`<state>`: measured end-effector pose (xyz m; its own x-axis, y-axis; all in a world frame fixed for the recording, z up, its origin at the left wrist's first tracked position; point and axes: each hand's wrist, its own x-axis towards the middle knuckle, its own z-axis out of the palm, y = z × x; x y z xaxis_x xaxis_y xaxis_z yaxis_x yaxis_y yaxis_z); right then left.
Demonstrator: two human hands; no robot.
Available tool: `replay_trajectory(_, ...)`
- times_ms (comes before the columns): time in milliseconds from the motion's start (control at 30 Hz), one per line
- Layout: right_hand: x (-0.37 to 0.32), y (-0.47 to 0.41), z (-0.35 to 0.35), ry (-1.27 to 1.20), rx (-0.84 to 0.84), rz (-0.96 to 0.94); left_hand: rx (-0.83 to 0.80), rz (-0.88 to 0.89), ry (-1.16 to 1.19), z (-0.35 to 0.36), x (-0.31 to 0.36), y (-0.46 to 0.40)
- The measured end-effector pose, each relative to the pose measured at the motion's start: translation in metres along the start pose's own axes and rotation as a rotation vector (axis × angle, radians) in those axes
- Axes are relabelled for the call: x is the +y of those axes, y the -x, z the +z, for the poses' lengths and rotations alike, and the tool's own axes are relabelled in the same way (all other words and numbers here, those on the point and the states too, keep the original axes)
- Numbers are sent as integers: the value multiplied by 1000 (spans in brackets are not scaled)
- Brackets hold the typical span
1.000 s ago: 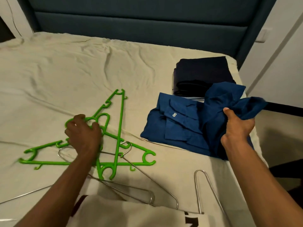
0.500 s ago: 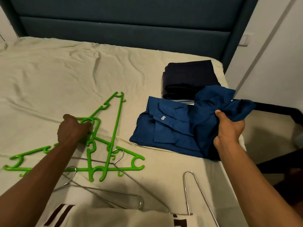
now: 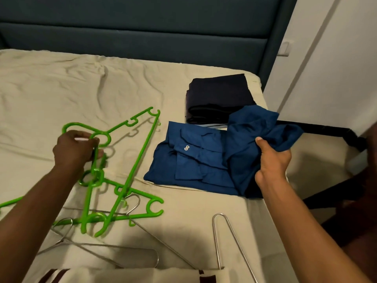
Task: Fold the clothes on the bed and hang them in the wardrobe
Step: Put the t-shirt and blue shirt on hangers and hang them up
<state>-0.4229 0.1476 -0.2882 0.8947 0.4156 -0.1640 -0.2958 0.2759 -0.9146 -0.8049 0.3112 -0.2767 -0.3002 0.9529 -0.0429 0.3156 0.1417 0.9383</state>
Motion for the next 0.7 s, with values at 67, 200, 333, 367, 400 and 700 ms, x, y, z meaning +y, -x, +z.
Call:
replay_trajectory(67, -1, 0, 0, -4, 1, 3, 9, 85, 101, 9, 27, 15)
replay_trajectory(200, -1, 0, 0, -9, 5, -2, 7, 292, 184, 39, 78, 53)
replay_trajectory(333, -5, -2, 1, -11, 25, -1, 5, 421, 166, 91, 99, 85)
replay_trajectory(367, -5, -2, 1, -13, 27, -2, 1, 439, 150, 106, 97, 92)
replay_trajectory(400, -5, -2, 0, -16, 30, -3, 2, 443, 127, 123, 92, 100)
replay_trajectory(700, 1, 14, 21, 8, -40, -149, 67, 289, 174, 194, 59, 163)
